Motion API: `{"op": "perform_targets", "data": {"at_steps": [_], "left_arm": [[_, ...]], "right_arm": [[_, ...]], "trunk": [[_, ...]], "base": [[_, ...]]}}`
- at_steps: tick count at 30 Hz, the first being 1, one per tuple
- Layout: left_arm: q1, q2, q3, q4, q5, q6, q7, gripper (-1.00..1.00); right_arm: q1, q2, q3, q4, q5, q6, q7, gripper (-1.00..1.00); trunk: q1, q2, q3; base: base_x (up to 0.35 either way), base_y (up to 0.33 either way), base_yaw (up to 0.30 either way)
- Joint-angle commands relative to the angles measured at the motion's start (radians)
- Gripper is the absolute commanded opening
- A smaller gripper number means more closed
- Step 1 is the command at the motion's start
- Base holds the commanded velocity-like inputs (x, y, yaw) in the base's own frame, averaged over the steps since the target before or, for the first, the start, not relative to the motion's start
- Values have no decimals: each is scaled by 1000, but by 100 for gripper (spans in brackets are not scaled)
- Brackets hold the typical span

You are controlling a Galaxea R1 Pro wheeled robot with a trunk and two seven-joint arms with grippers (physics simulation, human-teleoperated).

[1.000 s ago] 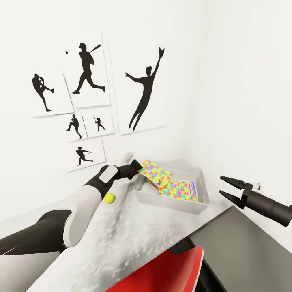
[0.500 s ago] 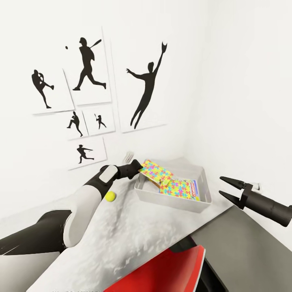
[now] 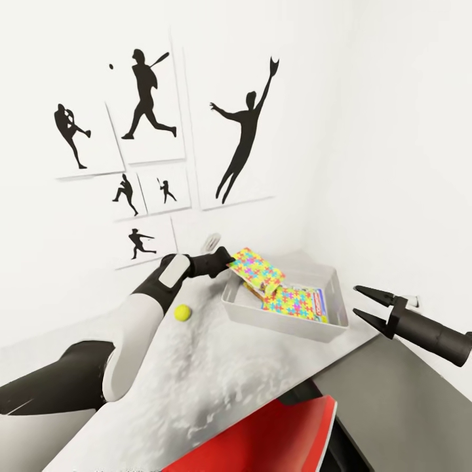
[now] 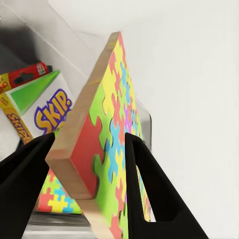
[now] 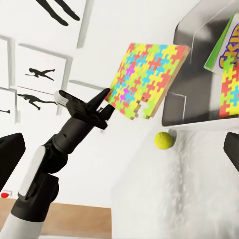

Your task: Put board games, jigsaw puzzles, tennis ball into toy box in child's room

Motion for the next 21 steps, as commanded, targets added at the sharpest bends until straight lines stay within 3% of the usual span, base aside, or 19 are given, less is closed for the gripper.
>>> {"op": "perform_targets", "data": {"at_steps": [1,11,17,21], "left_arm": [[-1,0,-9,-3,0,5,-2,-100],[0,0,-64,-6,4,11,-2,-100],[0,0,-71,-7,5,10,-2,-100],[0,0,-72,-6,5,10,-2,-100]], "right_arm": [[-1,0,0,0,-5,4,-5,100],[-1,0,1,0,-5,1,-5,100],[-1,0,1,0,-5,0,-5,100],[-1,0,2,0,-5,0,-5,100]], "trunk": [[1,-2,-4],[1,-2,-19],[1,-2,-23],[1,-2,-24]], "base": [[0,0,70],[0,0,70],[0,0,28],[0,0,-130]]}}
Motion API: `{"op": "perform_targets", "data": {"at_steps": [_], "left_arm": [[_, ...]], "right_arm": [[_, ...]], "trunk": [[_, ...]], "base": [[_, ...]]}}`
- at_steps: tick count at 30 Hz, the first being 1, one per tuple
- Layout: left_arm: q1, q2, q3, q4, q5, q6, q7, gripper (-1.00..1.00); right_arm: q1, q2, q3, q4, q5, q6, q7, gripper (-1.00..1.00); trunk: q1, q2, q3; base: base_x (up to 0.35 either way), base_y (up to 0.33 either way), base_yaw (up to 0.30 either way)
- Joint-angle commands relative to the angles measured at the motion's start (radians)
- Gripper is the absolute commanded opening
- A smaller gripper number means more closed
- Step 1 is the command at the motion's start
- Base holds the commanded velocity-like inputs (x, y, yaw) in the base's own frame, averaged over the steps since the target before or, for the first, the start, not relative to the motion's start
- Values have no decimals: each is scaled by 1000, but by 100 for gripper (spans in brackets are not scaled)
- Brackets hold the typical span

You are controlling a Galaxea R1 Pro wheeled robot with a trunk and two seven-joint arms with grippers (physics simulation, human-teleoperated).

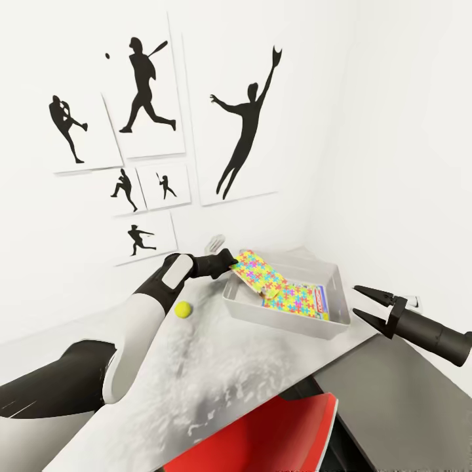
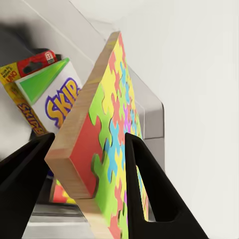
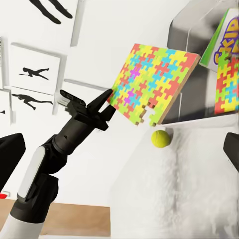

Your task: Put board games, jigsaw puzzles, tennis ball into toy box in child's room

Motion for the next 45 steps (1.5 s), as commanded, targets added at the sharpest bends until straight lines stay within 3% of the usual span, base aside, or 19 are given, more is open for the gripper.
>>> {"op": "perform_targets", "data": {"at_steps": [1,13,19,30,37,45], "left_arm": [[-1,0,0,0,-3,2,-4,-100],[-1,0,-1,0,-3,1,-5,-100],[-1,0,-1,0,-2,-3,-27,-100],[-1,0,-1,-2,-1,-11,-55,-100],[-1,0,-2,-11,54,-37,-54,-100],[-1,0,-2,-12,62,-41,-53,-100]], "right_arm": [[-1,0,-1,0,-5,4,-5,100],[-1,0,1,0,-5,5,-6,100],[-1,0,34,-1,-4,-2,-6,100],[-1,0,41,0,-5,-4,-7,100],[-1,0,41,0,-5,-1,-7,100],[-1,0,41,0,-5,1,-7,100]], "trunk": [[1,-2,-2],[1,-2,-2],[1,-2,-2],[1,-2,-6],[1,-2,-15],[1,-2,-26]], "base": [[0,0,-230],[0,0,-168],[0,0,-190],[0,0,-58],[0,0,0],[0,0,0]]}}
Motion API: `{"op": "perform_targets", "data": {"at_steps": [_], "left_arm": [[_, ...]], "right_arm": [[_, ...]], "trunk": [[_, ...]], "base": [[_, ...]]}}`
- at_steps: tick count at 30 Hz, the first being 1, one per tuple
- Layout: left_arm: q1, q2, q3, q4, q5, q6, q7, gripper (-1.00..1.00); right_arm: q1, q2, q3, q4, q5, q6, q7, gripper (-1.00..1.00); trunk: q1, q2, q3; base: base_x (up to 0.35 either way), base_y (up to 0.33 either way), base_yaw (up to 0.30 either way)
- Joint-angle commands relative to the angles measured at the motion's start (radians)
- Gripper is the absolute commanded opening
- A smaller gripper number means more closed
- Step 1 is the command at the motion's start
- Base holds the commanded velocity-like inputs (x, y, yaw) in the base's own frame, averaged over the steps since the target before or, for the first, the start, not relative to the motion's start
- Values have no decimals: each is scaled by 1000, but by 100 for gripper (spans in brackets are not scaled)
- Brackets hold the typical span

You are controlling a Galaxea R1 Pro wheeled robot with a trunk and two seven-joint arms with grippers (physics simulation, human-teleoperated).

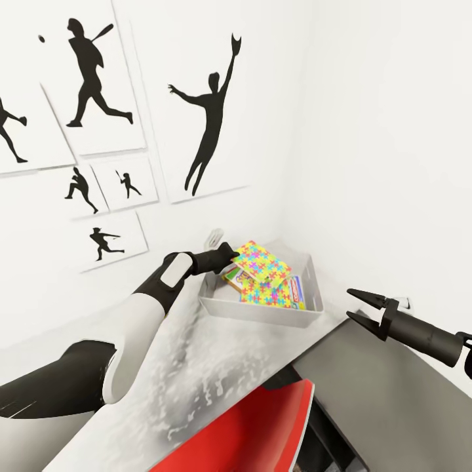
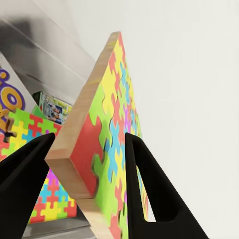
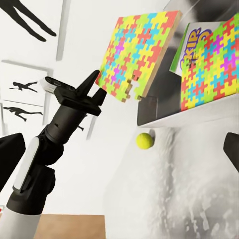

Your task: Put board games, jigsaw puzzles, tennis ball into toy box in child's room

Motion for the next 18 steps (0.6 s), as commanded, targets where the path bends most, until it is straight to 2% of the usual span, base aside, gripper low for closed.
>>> {"op": "perform_targets", "data": {"at_steps": [1,4,10,13,18], "left_arm": [[-1,0,0,0,-1,2,-3,-100],[-1,0,0,-1,-1,-3,1,-100],[-2,0,-4,-5,0,-55,30,-100],[-2,0,-4,-22,0,-62,59,-100],[-2,0,-5,-31,2,-65,69,-100]], "right_arm": [[-1,0,-1,0,-5,4,-5,100],[-1,0,-1,0,-5,7,-5,100],[-1,0,1,0,-5,6,-5,100],[-1,0,1,0,-5,6,-5,100],[-1,0,2,0,-5,5,-5,100]], "trunk": [[1,-2,-3],[1,-2,-8],[1,-2,-16],[1,-2,-20],[1,-2,-27]], "base": [[0,0,0],[0,0,0],[0,0,0],[0,0,0],[0,0,0]]}}
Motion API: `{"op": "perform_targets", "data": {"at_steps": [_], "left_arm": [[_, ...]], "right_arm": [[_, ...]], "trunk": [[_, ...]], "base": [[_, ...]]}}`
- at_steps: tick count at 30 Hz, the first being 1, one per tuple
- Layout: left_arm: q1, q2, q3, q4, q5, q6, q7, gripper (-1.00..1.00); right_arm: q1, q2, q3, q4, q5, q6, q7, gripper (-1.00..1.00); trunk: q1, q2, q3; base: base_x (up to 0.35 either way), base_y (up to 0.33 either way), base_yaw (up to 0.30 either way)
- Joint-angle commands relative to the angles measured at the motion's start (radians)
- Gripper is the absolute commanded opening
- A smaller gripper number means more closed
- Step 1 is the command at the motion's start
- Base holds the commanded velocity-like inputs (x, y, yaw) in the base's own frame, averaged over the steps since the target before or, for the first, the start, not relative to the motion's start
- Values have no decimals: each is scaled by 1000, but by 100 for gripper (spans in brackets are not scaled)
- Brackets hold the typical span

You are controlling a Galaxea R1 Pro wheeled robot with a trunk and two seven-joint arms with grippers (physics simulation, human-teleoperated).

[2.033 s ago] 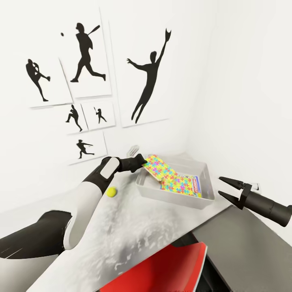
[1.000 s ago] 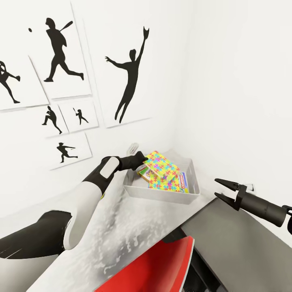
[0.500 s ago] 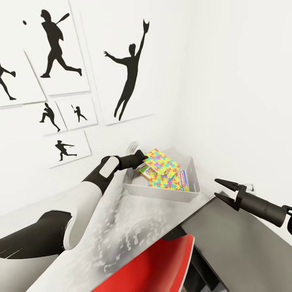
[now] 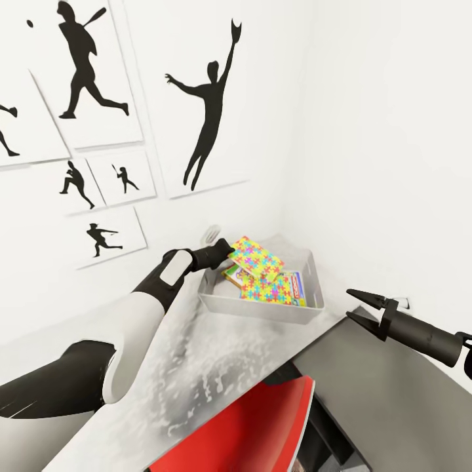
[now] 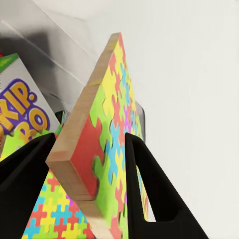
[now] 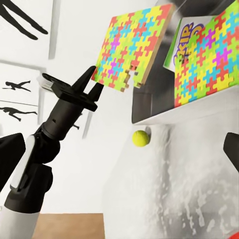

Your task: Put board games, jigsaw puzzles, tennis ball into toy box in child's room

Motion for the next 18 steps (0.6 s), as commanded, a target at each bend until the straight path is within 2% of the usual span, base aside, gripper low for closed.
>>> {"op": "perform_targets", "data": {"at_steps": [1,18], "left_arm": [[-1,0,0,0,-1,2,-2,-100],[-1,0,0,0,0,-22,1,-100]], "right_arm": [[-1,0,-1,0,-5,4,-5,100],[-1,0,0,0,-5,3,-5,100]], "trunk": [[1,-2,-3],[1,-2,-27]], "base": [[0,0,0],[0,0,0]]}}
